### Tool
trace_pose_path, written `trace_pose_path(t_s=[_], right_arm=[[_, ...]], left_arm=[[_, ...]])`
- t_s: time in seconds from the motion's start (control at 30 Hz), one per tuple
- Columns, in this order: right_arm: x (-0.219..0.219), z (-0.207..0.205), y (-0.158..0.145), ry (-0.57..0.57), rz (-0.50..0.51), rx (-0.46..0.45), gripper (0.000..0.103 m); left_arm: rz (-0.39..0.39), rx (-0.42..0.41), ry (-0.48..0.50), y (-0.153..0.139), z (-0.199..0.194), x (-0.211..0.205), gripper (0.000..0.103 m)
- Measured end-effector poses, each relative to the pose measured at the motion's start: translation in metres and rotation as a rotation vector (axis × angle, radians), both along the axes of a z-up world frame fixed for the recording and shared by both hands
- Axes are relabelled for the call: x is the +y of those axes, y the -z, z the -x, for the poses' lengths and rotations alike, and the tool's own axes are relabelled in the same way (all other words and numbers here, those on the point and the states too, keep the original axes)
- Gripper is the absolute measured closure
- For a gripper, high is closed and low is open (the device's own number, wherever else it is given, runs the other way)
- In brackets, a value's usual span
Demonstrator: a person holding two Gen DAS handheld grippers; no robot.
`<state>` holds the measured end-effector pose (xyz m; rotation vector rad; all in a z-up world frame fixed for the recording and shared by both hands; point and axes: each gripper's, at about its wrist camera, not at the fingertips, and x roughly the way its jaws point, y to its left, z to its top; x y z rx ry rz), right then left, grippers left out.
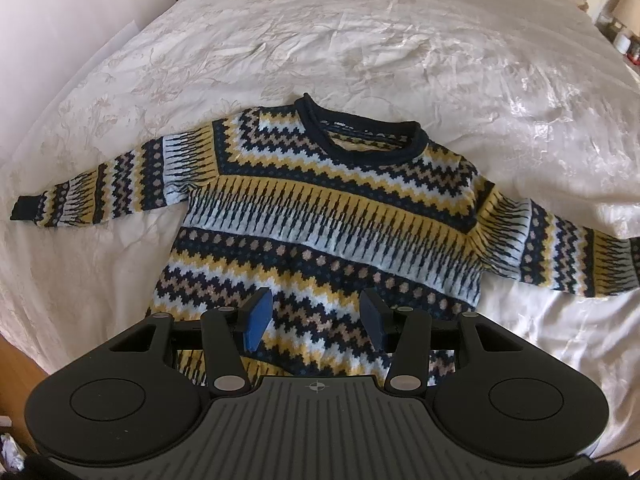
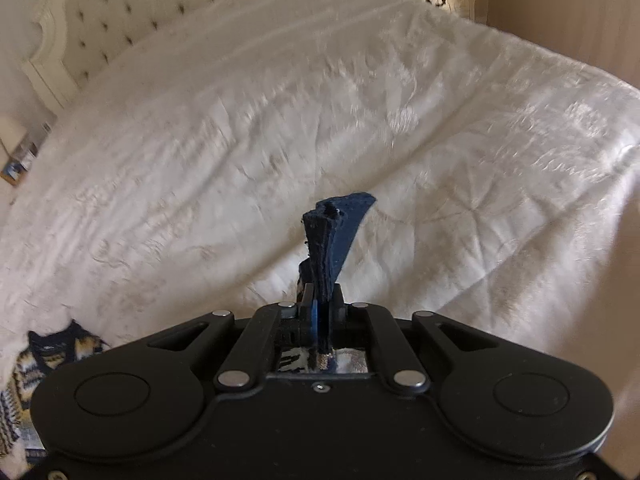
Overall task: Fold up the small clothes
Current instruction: 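Carry the cuff across the sweater body with the right gripper and release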
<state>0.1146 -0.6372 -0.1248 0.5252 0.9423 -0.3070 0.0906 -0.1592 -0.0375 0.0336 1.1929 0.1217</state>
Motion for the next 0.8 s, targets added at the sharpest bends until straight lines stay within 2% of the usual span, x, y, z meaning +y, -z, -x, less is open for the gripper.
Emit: trace_pose_path(t_s=[0.2,0.43,0.6,0.8], right_arm=[[0.020,0.004,-0.032,-0.013,0.049,-0.033,0.093],[0.071,0.001,-0.058,-0.022,0.075,-0.061,0.093],[0.126,-0.012,-0.076,-0.038,0.103,-0.065,0.093],[0.213,-0.043,-0.096,-0.112,0.100,-0.090,0.093]], left_arm=[[0.020,-0.021,0.018,-0.001,0.001,0.016,0.056],[0.051,-0.035,0.062,0.005,-0.002,0.051,0.056],[0.076,-0.035,0.074,0.012,-0.010,0.096,0.056],[0.033,-0.066,0.041,0.015,-0.020,0.170,0.056]])
